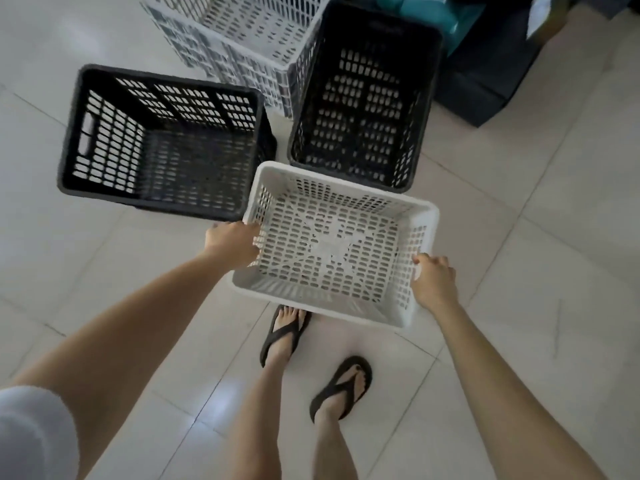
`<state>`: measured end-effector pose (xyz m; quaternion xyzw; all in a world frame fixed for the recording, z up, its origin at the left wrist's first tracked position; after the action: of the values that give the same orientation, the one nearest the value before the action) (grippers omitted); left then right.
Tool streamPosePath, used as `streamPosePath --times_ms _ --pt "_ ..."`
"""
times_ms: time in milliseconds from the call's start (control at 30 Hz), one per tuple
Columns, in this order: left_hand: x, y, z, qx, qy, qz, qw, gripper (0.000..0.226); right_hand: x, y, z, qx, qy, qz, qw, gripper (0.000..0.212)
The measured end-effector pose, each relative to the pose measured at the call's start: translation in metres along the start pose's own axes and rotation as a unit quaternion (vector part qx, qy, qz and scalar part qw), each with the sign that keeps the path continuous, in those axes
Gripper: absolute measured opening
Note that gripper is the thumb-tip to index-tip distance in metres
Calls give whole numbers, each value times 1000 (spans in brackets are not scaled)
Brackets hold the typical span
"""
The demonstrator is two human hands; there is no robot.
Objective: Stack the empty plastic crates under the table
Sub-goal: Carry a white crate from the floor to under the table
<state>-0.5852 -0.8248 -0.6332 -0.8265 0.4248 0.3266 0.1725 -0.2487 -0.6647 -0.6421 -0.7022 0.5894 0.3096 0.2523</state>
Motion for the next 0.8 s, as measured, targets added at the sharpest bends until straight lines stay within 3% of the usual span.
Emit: streamPosePath --times_ms 267,367,533,800 --pt "78 26 95 -65 17 84 994 46 80 -37 85 128 33 27 991 51" --pt "94 33 112 -70 1 55 996 45 102 -40 103 147 47 38 987 54" --pt "96 39 131 -72 -61 -109 990 38 114 -47 119 163 27 52 985 54" --pt "83 36 136 -58 -74 -87 992 36 106 -61 130 140 -6 45 989 51"
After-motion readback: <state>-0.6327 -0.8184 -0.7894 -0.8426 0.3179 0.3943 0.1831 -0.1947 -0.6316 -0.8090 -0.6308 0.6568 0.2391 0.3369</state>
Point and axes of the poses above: each hand's wrist, its own z-axis towards the middle knuckle, its own x-axis out of the palm, y = z × x, the point moved 10 cm from there along z, towards the middle knuckle, and after that the axes turned 6 degrees about -z, right-handed, at the moved point
